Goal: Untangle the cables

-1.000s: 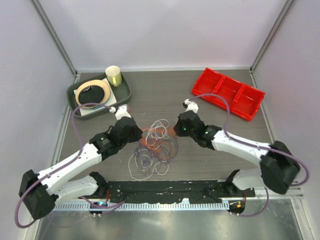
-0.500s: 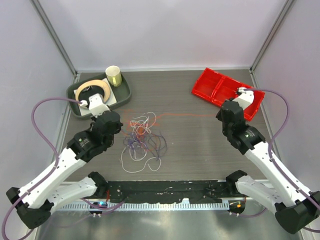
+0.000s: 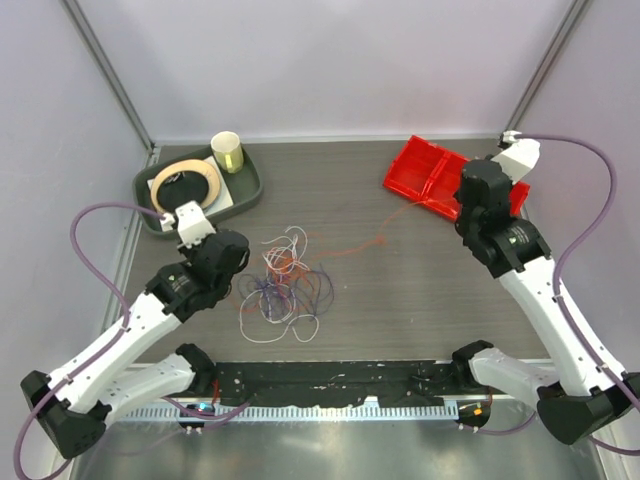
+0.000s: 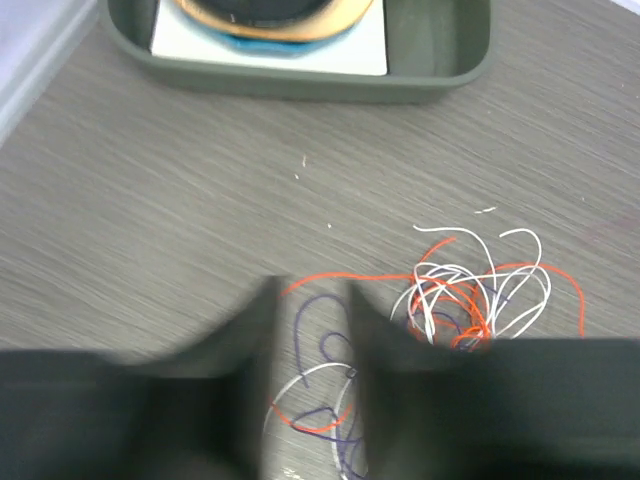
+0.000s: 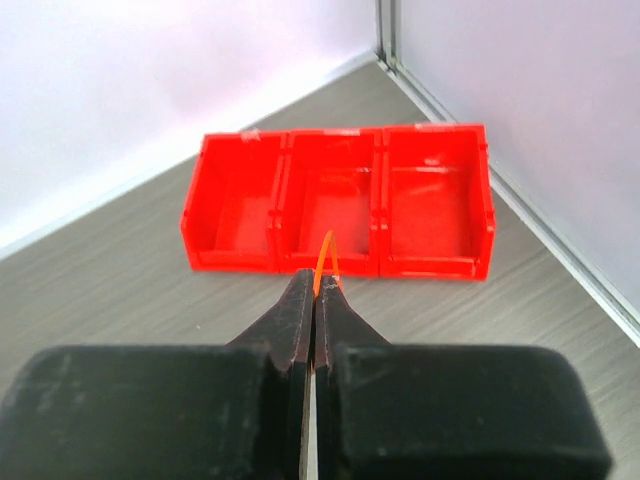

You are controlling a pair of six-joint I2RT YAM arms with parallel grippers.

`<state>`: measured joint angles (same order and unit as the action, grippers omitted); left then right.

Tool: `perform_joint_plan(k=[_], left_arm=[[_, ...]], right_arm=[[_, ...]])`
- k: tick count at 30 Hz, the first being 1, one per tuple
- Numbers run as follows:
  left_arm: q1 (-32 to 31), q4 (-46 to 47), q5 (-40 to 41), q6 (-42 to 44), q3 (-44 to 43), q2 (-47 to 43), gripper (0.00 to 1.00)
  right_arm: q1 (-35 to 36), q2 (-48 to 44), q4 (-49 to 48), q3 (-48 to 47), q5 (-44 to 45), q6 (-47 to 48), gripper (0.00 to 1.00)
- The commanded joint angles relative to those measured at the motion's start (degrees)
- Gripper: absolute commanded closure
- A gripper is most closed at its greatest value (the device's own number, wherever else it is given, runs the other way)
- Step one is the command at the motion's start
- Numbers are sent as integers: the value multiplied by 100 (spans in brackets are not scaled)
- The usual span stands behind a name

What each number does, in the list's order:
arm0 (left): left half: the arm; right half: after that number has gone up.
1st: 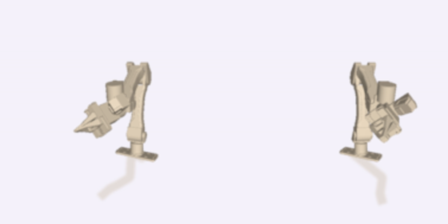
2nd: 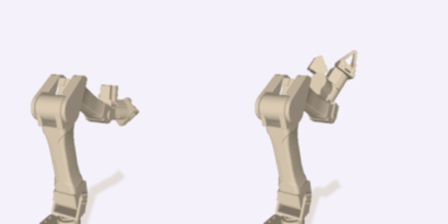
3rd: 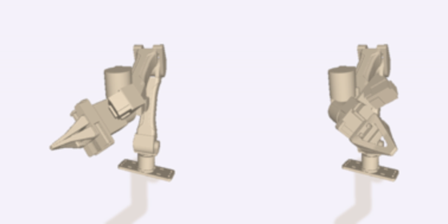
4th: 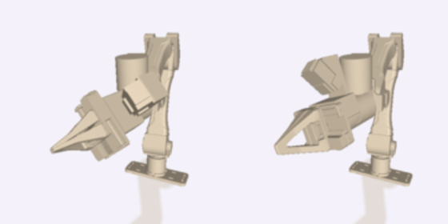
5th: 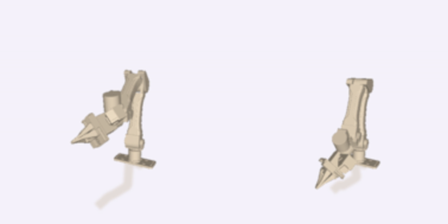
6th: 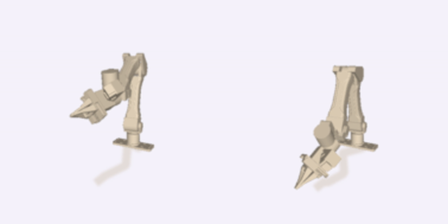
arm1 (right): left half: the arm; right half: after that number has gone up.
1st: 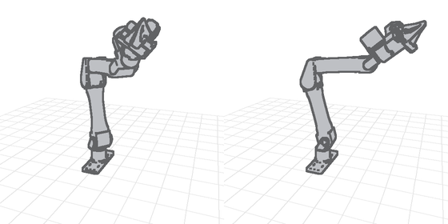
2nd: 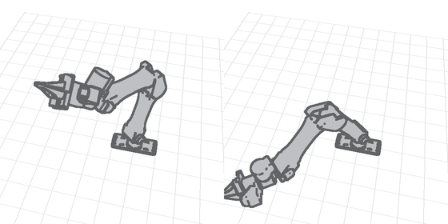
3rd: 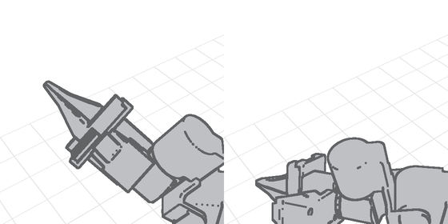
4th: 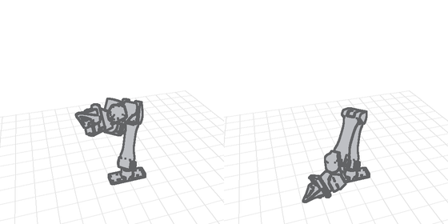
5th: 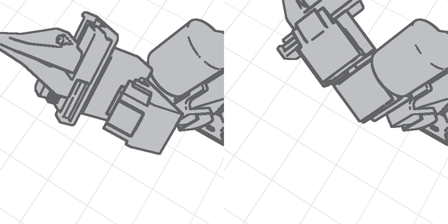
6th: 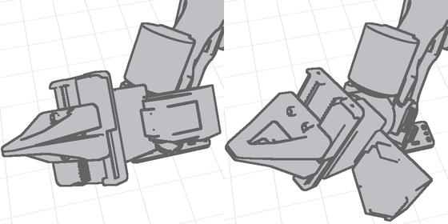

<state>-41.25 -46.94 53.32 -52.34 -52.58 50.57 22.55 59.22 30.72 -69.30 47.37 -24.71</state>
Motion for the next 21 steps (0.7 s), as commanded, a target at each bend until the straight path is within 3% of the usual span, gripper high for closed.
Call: perform_joint_plan(k=[1, 5, 7, 11, 17, 21], left_arm=[[91, 798, -915, 65, 563, 32, 34], [91, 1537, -1920, 170, 1012, 287, 1], [100, 2178, -2385, 389, 1267, 470, 0], [100, 3022, -3554, 952, 1417, 647, 0], [91, 3814, -4144, 1698, 1470, 604, 0], [4, 5005, -6338, 3568, 1417, 551, 0]], right_arm=[[-57, 106, -409, -1029, -105, 431, 99], [-119, 633, -418, -2559, 70, 844, 99], [-119, 1036, -409, -3532, 0, 1186, 99], [-119, 1468, -41, -4791, -1445, 1311, 99], [-128, 2022, -83, -6384, -2073, 1434, 99], [-110, 2050, -84, -6439, -3345, 1083, 99]])
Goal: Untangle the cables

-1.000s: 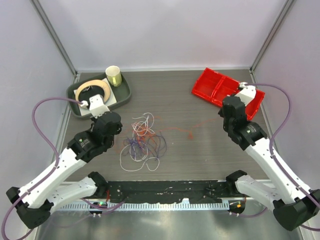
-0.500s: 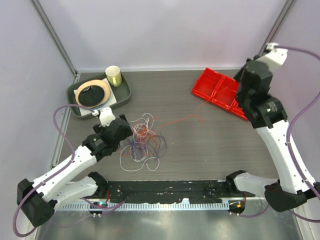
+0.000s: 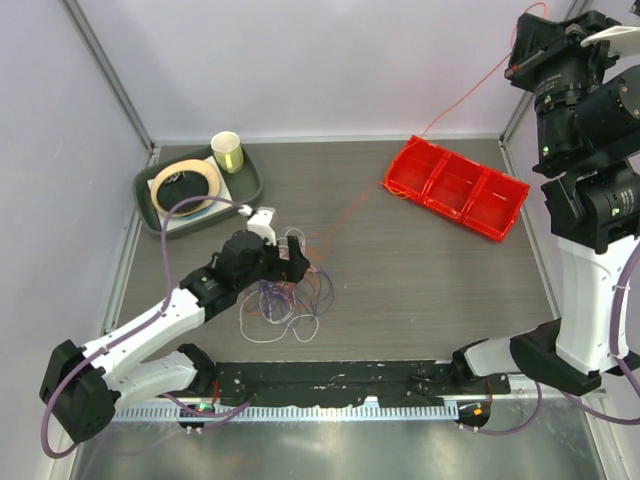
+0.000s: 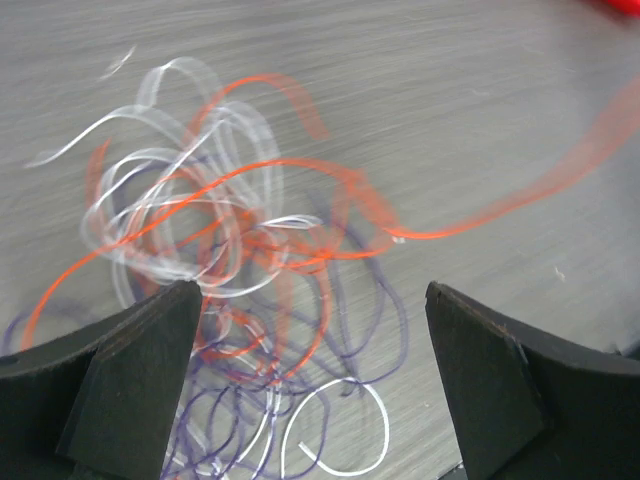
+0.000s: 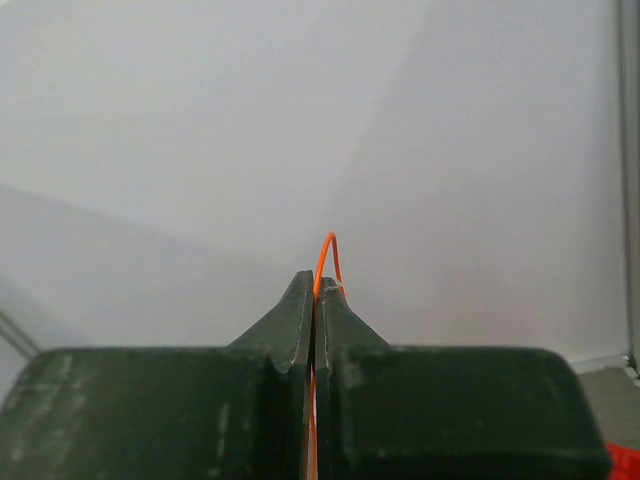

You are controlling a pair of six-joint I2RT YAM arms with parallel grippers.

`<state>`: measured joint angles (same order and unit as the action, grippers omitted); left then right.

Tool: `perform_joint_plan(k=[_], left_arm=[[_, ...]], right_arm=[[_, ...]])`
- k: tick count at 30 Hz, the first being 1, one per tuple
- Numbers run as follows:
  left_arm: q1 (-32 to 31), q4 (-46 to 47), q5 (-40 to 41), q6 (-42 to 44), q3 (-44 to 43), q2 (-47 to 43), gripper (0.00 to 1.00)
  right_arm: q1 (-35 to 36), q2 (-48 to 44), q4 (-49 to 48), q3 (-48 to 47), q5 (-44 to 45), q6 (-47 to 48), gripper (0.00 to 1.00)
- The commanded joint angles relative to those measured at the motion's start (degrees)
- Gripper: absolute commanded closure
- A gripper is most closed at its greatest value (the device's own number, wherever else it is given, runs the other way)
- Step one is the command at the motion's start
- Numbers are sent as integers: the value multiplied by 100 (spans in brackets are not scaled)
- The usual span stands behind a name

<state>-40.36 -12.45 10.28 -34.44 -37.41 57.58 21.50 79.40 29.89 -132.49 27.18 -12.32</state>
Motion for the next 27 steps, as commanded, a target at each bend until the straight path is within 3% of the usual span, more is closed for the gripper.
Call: perform_joint_plan(k=[1, 2, 4, 7, 12, 16, 18, 19, 20, 21, 24, 27], left_arm=[[-130, 1796, -2805, 2104, -100, -151, 0], [-174, 2025, -3039, 2664, -117, -125, 0], [-297, 2317, -2990, 2898, -345, 172, 0], [-306, 1642, -2857, 3320, -1126, 996, 0], [-306, 1114, -2023, 3391, -2005, 2045, 0], [-297, 1358, -1582, 3408, -2315, 2380, 0], [-306, 1455, -1696, 3408, -2402, 2503, 30], [-306, 1447, -1592, 3287, -2455, 2504, 58], [-297, 1456, -1304, 3129, -2569, 2495, 100], [-306, 1447, -474, 2944, -2657, 2356, 100], [-297, 1263, 602, 2399, -3376, 2022, 100], [-297, 692, 589, 2126, -4483, 1967, 100]], right_arm=[[-14, -11, -1, 98, -1503, -261, 99], [-14, -55, -18, 213, -1601, -332, 99], [-14, -143, -36, 450, -1829, -438, 99], [-23, -170, -71, 487, -2049, -500, 99], [-14, -240, -71, 461, -2094, -491, 99], [-14, -346, -54, 522, -2068, -421, 99], [-14, -433, -36, 566, -1963, -359, 99], [-14, -451, -10, 662, -1901, -342, 99], [-14, -495, 25, 758, -1866, -228, 99], [-14, -617, 95, 881, -1778, -166, 99], [-14, -1143, 307, 1977, -1821, 19, 89], [-14, -1601, -34, 3848, -2127, -148, 86]])
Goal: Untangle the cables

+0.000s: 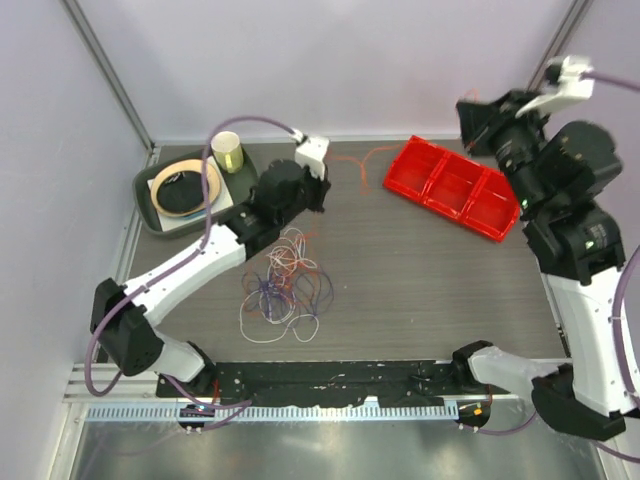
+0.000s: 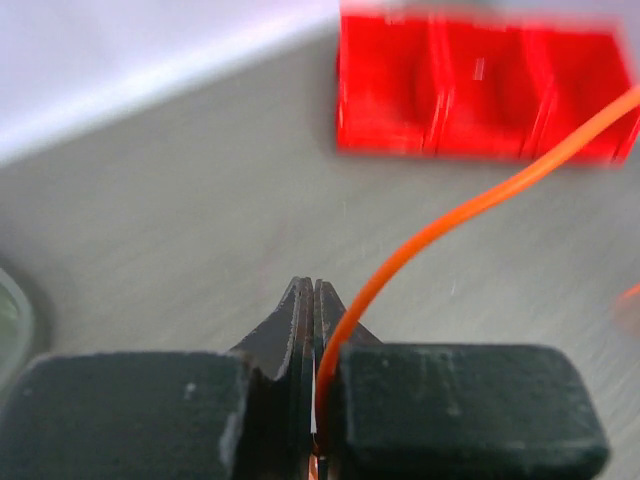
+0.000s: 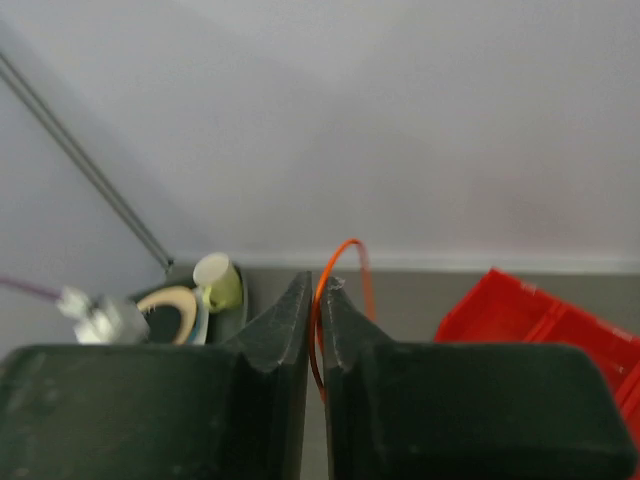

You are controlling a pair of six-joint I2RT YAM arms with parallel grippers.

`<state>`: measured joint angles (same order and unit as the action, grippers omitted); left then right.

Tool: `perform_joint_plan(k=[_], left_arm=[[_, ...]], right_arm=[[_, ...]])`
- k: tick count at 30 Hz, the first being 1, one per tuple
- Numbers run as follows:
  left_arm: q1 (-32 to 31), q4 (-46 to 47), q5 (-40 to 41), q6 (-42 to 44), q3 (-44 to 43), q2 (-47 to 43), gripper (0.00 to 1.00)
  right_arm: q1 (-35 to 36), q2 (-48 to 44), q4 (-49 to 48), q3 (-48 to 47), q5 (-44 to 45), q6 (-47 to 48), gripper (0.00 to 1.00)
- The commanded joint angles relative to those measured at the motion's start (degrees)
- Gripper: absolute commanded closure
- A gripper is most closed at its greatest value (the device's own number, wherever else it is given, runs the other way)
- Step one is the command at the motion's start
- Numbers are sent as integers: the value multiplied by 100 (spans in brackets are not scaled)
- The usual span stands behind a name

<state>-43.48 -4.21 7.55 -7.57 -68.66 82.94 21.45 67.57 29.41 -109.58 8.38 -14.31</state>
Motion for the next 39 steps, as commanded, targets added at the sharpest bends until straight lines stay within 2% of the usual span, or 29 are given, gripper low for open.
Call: perform_joint_plan(k=[1, 2, 3, 4, 6, 8, 10, 13, 15, 17, 18, 20, 27, 29, 31, 33, 39], left_arm=[[15, -229, 618, -596, -1613, -542, 100], [24, -386, 512, -692, -2050, -524, 100], [16, -475, 441, -745, -2272, -489, 100], [15, -598, 353, -772, -2483, -428, 100], [15, -853, 151, -868, -3002, -366, 100], [15, -976, -16, -1034, -3283, -340, 100], [16, -968, -26, -1123, -3303, -366, 100], [15, -968, 124, -1167, -3381, -348, 100], [16, -1073, 133, -1159, -3592, -261, 100], [24, -1161, 115, -1185, -3802, -199, 100], [16, -1196, 115, -1211, -3864, -147, 100], [24, -1336, 89, -1229, -4075, -102, 100], [7, -1565, -17, -1238, -4322, -164, 100], [7, -1574, -17, -1273, -4287, -225, 100], [15, -1557, -95, -1352, -4217, -252, 100], [15, -1574, -140, -1370, -4225, -269, 100], [15, -1750, 106, -1334, -4498, -216, 100]], right_arm=[[-10, -655, -379, 2563, -754, 59, 81], [-10, -771, -679, 3069, -1264, 112, 74], [-10, -894, -1030, 3553, -1660, 208, 59], [-1, -1138, -1939, 4584, -2865, 313, 53], [8, -1377, -3119, 5548, -3709, 332, 36], [17, -1614, -5426, 6944, -4245, -402, 25], [113, -1537, -6285, 7370, -4292, -730, 24], [498, -1107, -6474, 7442, -4266, -680, 23], [850, -765, -6526, 7451, -4187, -285, 22], [1588, -553, -6649, 7451, -3960, 58, 22], [1877, -308, -6728, 7442, -3628, 521, 22], [2317, -18, -6790, 7276, -3152, 814, 22], [2434, 1099, -7071, 6880, -990, 1386, 24], [2442, 1362, -7614, 7064, -586, 1334, 24], [2504, 1548, -8446, 7318, -399, 1360, 25], [2539, 1689, -8862, 7459, -328, 1387, 25], [2548, 1909, -8618, 7398, -758, 1255, 25]])
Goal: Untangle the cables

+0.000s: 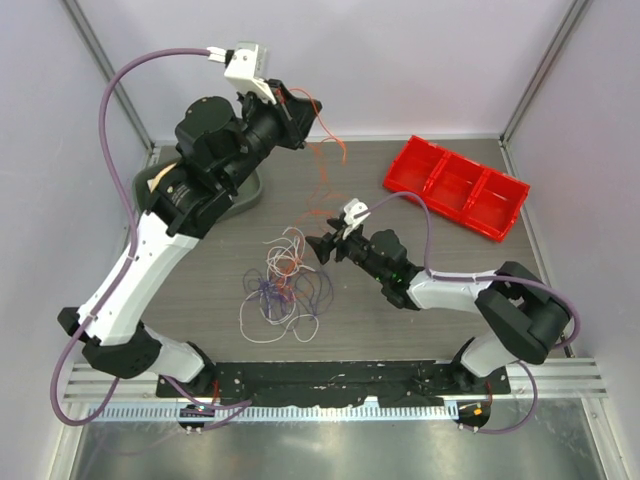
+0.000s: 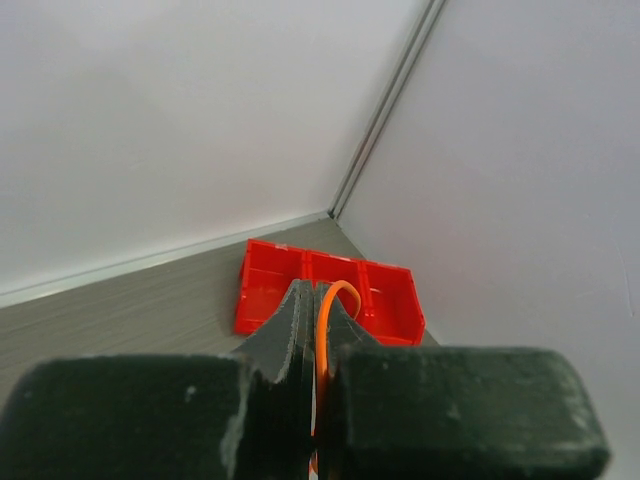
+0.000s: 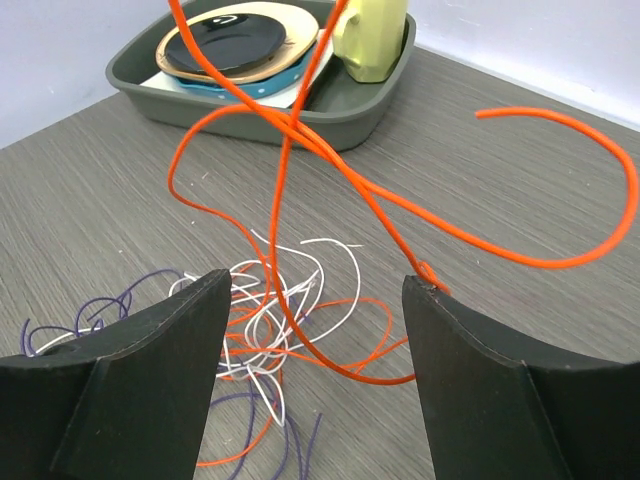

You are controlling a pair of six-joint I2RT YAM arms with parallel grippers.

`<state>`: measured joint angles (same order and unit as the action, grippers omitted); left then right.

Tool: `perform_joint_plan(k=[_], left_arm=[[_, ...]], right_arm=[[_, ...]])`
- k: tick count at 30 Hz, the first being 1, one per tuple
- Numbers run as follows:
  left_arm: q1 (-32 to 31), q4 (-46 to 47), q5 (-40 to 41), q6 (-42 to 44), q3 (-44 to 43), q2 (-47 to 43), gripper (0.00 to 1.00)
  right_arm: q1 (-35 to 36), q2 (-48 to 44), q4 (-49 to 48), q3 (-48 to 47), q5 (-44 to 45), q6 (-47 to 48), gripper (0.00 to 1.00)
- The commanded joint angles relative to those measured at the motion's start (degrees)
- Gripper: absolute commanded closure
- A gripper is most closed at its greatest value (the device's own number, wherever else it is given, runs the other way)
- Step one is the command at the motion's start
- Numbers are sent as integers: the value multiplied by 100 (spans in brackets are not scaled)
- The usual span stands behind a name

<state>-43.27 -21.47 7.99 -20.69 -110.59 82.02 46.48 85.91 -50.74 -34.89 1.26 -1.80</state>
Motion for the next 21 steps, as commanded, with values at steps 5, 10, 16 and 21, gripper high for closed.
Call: perform_joint_plan(k=[5, 10, 16, 21], left_arm=[[-7, -304, 229, 258, -586, -125, 100], [-7, -428, 317, 495, -578, -177, 100], [-15, -436, 98, 513, -437, -265, 100], [-6, -358, -60, 452, -359, -379, 100]], right_arm=[[45, -433, 465, 132, -827, 354, 26], [46, -1786, 1655, 553, -1620, 198, 26], [37, -2501, 1636, 889, -857, 503, 19], [37, -1790, 2033, 212, -1303, 883, 19]])
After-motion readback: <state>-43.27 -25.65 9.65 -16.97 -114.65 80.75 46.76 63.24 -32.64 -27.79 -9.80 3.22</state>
